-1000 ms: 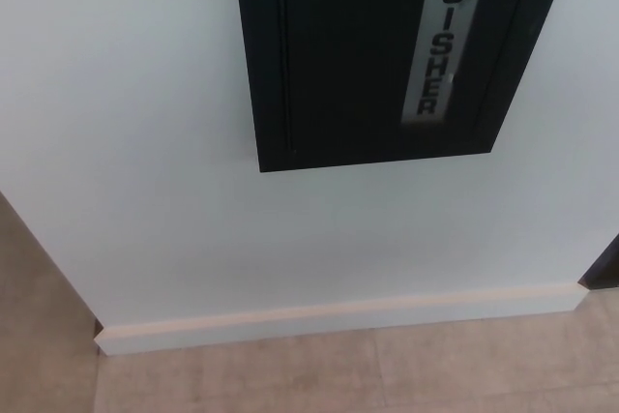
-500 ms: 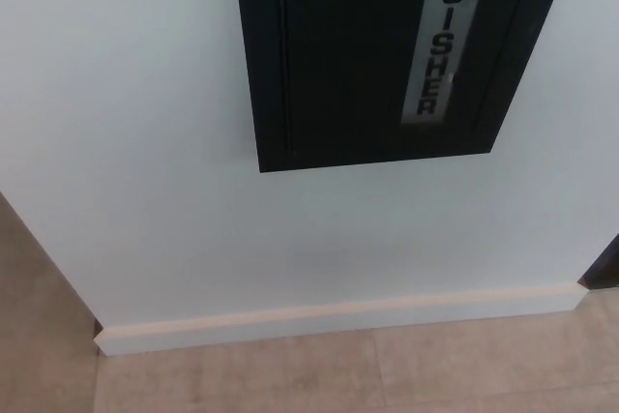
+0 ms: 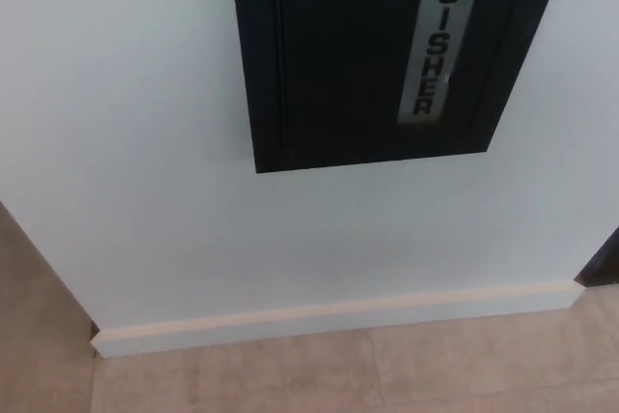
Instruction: The robot wallks towards the fire extinguisher and uses its left hand to push the door to the right and close it
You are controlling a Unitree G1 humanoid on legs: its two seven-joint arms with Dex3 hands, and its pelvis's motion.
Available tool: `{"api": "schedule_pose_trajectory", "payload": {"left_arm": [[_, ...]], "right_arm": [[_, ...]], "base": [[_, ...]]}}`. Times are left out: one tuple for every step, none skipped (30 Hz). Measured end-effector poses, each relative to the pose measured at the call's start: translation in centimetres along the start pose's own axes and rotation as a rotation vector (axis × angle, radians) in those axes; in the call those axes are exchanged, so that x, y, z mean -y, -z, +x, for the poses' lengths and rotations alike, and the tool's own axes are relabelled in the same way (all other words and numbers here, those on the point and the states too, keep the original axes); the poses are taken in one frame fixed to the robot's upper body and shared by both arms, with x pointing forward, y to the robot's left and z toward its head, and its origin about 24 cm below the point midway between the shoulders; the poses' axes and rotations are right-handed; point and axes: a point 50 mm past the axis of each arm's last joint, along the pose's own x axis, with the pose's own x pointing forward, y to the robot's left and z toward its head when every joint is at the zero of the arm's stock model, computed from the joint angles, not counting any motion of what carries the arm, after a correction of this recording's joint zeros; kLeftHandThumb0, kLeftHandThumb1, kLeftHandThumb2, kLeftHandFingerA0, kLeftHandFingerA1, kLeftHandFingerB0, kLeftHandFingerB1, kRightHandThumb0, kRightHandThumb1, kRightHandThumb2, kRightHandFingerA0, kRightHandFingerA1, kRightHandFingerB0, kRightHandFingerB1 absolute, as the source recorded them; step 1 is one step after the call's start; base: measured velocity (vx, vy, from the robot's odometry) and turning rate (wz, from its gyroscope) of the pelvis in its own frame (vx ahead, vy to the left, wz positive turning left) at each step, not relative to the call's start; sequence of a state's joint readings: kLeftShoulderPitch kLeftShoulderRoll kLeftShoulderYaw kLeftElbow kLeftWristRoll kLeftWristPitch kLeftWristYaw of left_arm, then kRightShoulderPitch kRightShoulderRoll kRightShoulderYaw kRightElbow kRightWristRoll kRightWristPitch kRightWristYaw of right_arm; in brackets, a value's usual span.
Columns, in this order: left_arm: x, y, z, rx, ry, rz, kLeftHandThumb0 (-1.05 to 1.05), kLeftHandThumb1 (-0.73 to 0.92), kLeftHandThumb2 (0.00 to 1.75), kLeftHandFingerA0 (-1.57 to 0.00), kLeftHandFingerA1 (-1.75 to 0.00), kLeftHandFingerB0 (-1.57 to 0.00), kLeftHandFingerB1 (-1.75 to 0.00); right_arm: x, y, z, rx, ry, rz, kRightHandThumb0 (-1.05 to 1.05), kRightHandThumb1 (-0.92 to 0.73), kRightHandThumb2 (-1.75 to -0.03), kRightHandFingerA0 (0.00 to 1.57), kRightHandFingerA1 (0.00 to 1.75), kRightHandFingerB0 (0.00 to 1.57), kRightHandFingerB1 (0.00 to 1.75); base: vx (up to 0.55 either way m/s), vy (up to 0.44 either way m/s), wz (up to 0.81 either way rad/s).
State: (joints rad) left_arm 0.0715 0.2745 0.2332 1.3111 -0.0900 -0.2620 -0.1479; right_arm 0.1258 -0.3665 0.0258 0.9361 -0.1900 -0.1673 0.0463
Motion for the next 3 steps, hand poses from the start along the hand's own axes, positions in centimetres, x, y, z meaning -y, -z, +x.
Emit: {"api": "schedule_pose_trajectory", "payload": {"left_arm": [[0.02, -0.03, 0.02, 0.0, -0.001, 0.001, -0.49, 0.53, 0.56, -0.51, -0.57, -0.37, -0.38], [0.01, -0.03, 0.02, -0.001, -0.002, 0.001, -0.48, 0.54, 0.56, -0.5, -0.55, -0.37, -0.38], [0.02, -0.04, 0.03, -0.001, -0.003, 0.001, -0.48, 0.54, 0.56, -0.5, -0.55, -0.37, -0.38]], "right_arm": [[0.0, -0.03, 0.01, 0.001, 0.0, 0.0, -0.63, -0.4, -0.78, 0.28, 0.62, 0.21, 0.48], [0.0, -0.06, 0.02, 0.001, 0.0, -0.001, -0.63, -0.4, -0.78, 0.29, 0.63, 0.21, 0.49], [0.01, -0.12, 0.05, 0.003, 0.0, -0.002, -0.63, -0.4, -0.78, 0.29, 0.63, 0.21, 0.49]], "base": [[0.0, 0.0, 0.0], [0.0, 0.0, 0.0], [0.0, 0.0, 0.0]]}}
